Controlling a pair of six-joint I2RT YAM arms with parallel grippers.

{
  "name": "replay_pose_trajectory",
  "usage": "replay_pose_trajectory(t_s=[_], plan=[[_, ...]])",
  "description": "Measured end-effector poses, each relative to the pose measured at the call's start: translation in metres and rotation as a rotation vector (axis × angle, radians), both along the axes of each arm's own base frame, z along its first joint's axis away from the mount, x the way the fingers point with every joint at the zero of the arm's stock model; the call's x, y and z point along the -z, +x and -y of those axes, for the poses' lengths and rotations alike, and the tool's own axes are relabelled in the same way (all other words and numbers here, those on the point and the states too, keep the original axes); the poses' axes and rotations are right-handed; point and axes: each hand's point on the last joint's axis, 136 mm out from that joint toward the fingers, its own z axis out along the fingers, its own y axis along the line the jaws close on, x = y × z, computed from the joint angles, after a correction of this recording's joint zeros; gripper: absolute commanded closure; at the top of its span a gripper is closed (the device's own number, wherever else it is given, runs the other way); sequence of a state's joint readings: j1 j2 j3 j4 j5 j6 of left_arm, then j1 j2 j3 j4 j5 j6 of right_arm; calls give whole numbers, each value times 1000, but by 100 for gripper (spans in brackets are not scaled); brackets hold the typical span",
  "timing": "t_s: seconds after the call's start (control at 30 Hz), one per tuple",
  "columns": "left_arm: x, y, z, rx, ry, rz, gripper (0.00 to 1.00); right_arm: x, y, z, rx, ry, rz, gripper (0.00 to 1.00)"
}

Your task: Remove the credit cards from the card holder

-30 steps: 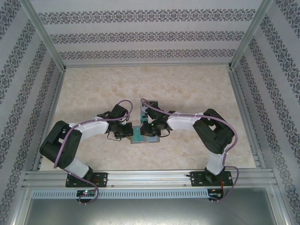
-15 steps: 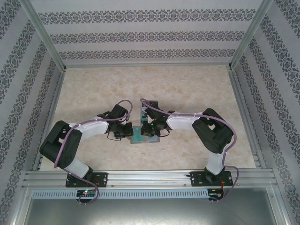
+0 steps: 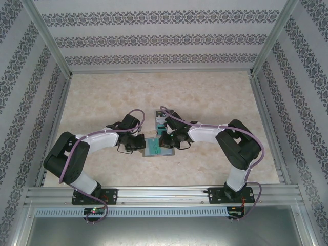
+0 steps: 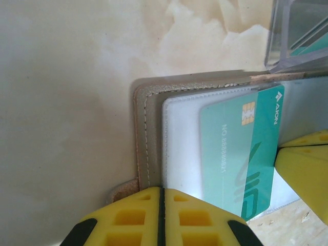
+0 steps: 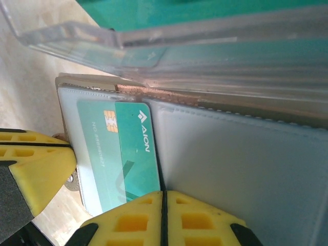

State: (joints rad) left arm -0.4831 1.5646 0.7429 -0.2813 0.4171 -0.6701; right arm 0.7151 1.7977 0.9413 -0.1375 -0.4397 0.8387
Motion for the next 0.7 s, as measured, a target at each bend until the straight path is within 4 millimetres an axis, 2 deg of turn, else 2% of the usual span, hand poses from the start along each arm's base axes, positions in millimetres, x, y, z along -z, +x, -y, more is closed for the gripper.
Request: replay_pose_trajectory(t_s=[0.07, 0.13, 0.53, 0.7], plan=[[0, 0, 0, 0, 0, 0, 100, 0, 0, 0, 0, 0, -1, 88], [0, 0, 0, 0, 0, 0, 100, 1, 0, 0, -2, -1, -2, 86], [0, 0, 0, 0, 0, -1, 100, 3, 0, -14, -30, 20, -17, 85], [0, 0, 0, 0, 0, -1, 100, 2, -1, -18, -38, 28, -13, 82]])
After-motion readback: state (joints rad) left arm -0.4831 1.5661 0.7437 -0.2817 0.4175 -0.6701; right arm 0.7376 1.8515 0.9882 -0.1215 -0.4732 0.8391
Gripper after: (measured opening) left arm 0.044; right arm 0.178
